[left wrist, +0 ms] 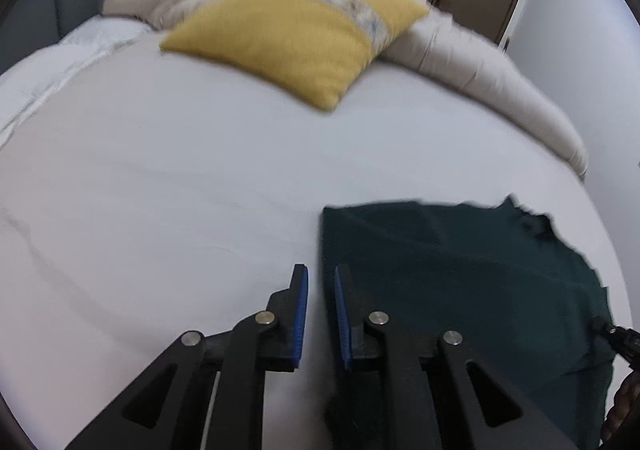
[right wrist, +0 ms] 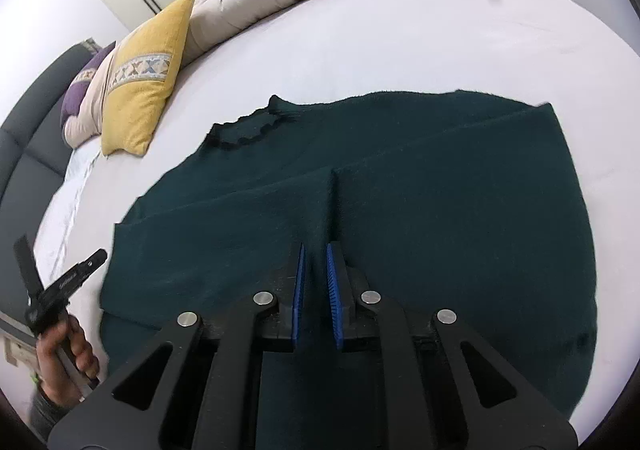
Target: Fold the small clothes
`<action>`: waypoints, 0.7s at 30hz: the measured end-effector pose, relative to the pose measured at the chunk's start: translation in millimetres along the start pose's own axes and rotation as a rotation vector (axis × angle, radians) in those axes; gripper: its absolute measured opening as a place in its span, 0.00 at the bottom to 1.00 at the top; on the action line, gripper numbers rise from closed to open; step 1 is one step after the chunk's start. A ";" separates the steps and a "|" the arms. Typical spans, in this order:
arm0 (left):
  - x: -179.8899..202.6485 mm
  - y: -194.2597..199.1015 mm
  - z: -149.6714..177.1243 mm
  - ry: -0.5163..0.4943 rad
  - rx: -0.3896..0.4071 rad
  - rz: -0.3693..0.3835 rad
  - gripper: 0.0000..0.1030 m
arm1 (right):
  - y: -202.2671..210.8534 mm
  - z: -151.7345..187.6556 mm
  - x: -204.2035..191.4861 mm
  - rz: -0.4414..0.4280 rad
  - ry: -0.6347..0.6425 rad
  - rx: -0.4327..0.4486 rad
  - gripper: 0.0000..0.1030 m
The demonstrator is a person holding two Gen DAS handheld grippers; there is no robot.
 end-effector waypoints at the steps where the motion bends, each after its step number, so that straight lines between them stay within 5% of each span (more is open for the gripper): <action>1: 5.2 6.0 -1.1 -0.010 0.012 0.008 0.14 | 2.3 0.3 -1.8 -0.009 -0.012 -0.008 0.18; 4: 27.8 18.4 3.7 -0.086 0.036 0.031 0.18 | 3.4 7.9 -6.9 0.020 0.041 -0.014 0.19; 8: 25.1 -16.1 45.9 -0.113 -0.106 0.027 0.18 | -4.8 19.7 9.6 0.031 0.050 -0.012 0.11; 11: 25.1 -16.8 46.1 -0.151 -0.084 0.023 0.18 | 1.2 20.3 17.4 -0.026 0.006 0.006 0.11; 14: 22.4 -9.1 40.8 -0.128 -0.104 0.038 0.19 | 25.3 19.7 22.3 0.022 0.006 0.039 0.16; 16: 12.9 11.4 35.6 -0.065 -0.091 0.051 0.33 | 56.3 21.5 28.0 0.029 -0.018 0.065 0.20; 17: 5.5 28.7 32.4 -0.043 -0.068 0.049 0.45 | 73.3 23.2 29.5 0.008 -0.021 0.084 0.24; 19: -1.8 60.8 32.2 -0.010 -0.030 0.078 0.54 | 103.1 28.2 34.0 -0.002 -0.017 0.116 0.57; 21: -8.6 89.1 39.3 -0.015 -0.026 0.102 0.60 | 145.5 39.6 43.5 -0.010 -0.040 0.167 0.68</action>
Point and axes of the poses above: each gripper's, at about its wrist camera, not at the fingertips, and y roughly against the way its jaws point, x to its right, z to its underside, the point moved 9 cm from there along -y, roughly the way its jaws point, and after that the axes turned 14 degrees about x, right-handed, at the moved point
